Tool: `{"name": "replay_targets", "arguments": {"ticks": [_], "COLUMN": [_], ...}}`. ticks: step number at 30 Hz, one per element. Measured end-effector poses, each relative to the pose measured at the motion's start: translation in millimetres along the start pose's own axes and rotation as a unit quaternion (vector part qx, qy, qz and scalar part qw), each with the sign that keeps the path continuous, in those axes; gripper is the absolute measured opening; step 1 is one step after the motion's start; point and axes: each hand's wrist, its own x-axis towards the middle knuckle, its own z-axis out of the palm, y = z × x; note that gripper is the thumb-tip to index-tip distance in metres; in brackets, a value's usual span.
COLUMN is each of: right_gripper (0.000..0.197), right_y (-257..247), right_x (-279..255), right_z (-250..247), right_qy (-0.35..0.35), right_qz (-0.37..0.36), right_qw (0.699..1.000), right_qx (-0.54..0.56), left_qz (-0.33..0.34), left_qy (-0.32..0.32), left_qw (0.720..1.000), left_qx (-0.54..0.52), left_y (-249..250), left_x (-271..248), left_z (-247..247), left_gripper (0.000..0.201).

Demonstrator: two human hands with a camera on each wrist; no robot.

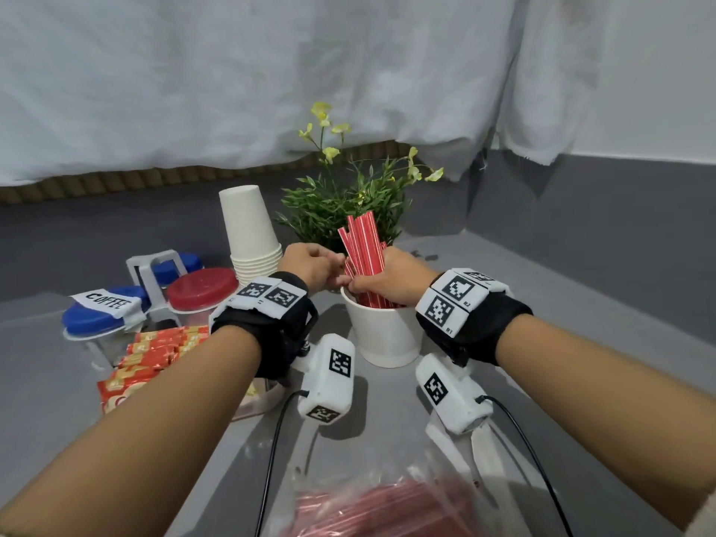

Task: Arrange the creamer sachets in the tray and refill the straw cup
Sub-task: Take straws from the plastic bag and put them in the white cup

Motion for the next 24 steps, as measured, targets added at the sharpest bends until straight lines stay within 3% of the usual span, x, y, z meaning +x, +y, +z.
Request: {"name": "replay_targets", "arguments": {"ticks": [8,17,20,24], "right_gripper": [0.021,0.023,0.027,0.023], "right_y": [1.5,4.5,5.4,6.2], "right_x": [-4.5,-0.1,3.8,1.8], "right_z": [0.0,4.8,10.9,8.9], "right_qy": [0.048,0.043,0.082,0.126], "right_qz": [-0.026,0.019,0.043,0.041], "right_qw": [0.998,0.999,0.995,0.991], "right_qx": [0.011,-0.027,-0.029,0.029], "left_qz": [0.029,0.076,0.098,0.116], "left_qy": [0.037,-0.014,-0.023,0.015], "left_qw": [0.997,0.997,0.995,0.991], "left_qx": [-0.064,-0.024,0.001,0.059], "left_y": [-2.1,-5.3,-8.1,-11.5], "left_x": [-10.6,-22.2,-23.0,-18.3], "left_z": [-11.3,-8.5,-7.6,-8.3], "left_gripper": [0.025,0.028,0.028,0.036]}}
